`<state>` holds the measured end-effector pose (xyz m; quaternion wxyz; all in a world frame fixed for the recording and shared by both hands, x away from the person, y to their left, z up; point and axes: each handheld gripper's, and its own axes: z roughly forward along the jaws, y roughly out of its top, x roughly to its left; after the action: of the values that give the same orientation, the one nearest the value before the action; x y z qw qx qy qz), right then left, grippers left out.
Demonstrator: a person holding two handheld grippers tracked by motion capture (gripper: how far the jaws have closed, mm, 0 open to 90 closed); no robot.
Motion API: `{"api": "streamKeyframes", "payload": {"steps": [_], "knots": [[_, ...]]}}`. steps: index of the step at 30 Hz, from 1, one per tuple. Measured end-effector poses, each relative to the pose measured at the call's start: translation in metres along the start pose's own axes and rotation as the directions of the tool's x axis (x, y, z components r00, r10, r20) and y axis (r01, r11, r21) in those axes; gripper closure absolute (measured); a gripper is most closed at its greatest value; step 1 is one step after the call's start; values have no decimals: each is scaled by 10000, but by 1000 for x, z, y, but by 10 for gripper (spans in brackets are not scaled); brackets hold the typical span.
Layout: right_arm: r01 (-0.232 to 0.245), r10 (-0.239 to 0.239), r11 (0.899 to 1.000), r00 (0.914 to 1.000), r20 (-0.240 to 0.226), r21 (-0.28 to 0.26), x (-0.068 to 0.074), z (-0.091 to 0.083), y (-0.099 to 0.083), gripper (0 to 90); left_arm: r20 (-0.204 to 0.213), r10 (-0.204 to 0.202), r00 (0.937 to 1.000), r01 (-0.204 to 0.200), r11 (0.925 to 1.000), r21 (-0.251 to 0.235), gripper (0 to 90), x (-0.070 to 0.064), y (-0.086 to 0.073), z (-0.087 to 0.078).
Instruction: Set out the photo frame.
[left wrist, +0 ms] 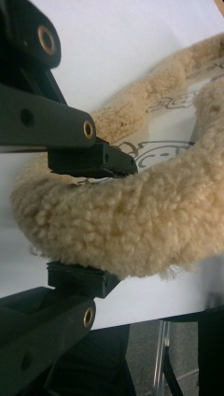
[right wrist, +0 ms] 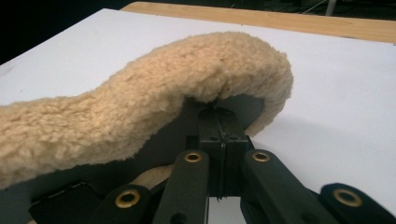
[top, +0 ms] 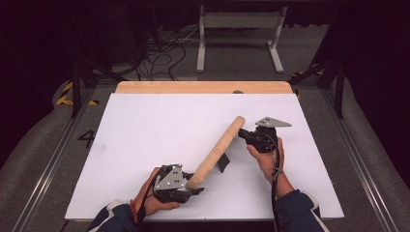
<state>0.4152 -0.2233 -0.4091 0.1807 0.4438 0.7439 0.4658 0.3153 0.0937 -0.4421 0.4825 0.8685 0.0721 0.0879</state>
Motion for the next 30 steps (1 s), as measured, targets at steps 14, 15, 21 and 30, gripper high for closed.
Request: {"api": "streamKeyframes", "payload": {"steps": [14,15,21,30], "knots": [[71,-66,9998,9996,-273,176,17,1,-1,898,-43,-696,9976,695,9973,-229,480,-7,7,11],[12,-7,9999,9994,-334,158,18,-1,-2,894,-12,-736,9973,735,9969,-288,469,-7,6,8],[-779,776,9970,9938,-795,-9,22,-19,-3,712,160,-700,9974,707,9964,-470,515,-7,1,-12],[-1529,1572,9872,9801,-1208,442,42,-36,8,526,305,-448,9985,460,9982,-398,636,-12,2,-10]]}}
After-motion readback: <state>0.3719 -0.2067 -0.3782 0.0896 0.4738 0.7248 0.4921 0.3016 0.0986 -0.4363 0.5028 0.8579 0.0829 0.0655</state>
